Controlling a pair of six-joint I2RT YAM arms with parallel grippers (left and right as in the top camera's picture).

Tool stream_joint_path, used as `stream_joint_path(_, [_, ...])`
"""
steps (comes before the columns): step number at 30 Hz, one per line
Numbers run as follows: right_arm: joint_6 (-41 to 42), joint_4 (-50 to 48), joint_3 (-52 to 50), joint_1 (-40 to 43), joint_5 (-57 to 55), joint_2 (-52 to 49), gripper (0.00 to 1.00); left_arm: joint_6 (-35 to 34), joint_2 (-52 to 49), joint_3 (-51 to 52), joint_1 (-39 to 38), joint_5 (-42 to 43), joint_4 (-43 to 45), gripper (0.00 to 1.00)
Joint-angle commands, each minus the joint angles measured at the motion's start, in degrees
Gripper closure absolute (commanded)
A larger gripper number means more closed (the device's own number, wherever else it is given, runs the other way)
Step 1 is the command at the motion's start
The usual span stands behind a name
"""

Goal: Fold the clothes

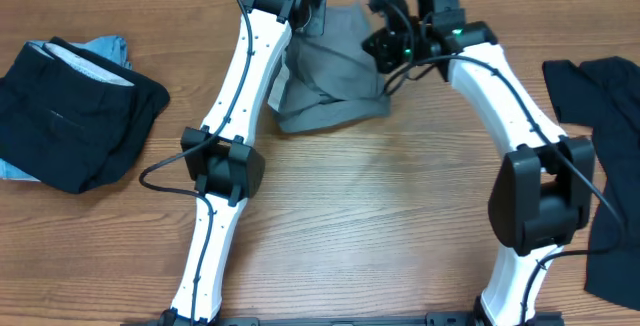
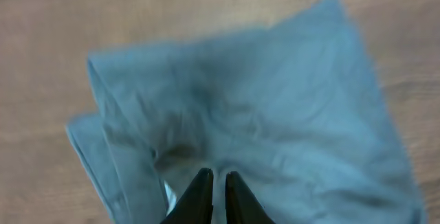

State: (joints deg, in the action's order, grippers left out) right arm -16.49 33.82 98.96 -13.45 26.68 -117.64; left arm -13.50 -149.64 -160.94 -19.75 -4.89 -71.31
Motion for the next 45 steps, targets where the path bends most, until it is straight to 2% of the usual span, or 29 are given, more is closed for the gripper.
stream_joint_path(1, [0.5,-4.4,-0.4,-1.9,0.3,-6.3,0.96,-2.0,-0.8,4.1,0.3,5.9,-1.6,0.89])
stream_joint_path(6, [3.0,-10.1,-0.4,-2.3,-3.3,-13.9,0.96,-2.0,-0.8,8.1,0.3,15.4,-3.8,0.93])
stream_joint_path(11, [3.3,-11.1,-0.4,-1.9,-4.7,-18.3,0.96,-2.0,-0.8,9.8,0.3,18.8,-8.5,0.94])
stream_joint_path(18, [3.3,-10.9,-0.4,-1.9,-5.7,-19.8,0.96,-2.1,-1.0,11.6,0.2,18.5,-16.7,0.9])
stream_joint_path(23, [3.3,-10.2,-0.4,-1.3,-6.7,-19.8,0.96,-3.6,-1.0,22.8,0.7,14.4,-15.8,0.9])
stream_joint_path(26, [3.3,-9.5,-0.4,-0.8,-6.8,-19.8,0.96,-5.8,-1.0,29.7,2.2,11.4,-14.1,0.96])
stream_joint_path(28, [3.3,-8.7,-0.4,0.0,-6.8,-19.8,0.96,-9.1,-1.0,32.6,4.2,8.5,-14.3,0.96])
stream_joint_path(31, [3.2,-7.2,-0.4,1.4,-7.6,-19.8,0.96,-14.5,-0.6,32.9,7.6,3.6,-16.3,0.96])
stream_joint_path(37, [3.2,-5.6,-0.4,3.0,-7.6,-19.8,0.96,-16.1,5.0,32.7,10.2,1.5,-16.5,0.96])
stream_joint_path(45, [2.8,4.1,-0.4,3.2,-14.6,-19.8,0.96,-15.1,17.0,32.7,3.7,-2.2,-13.4,0.96])
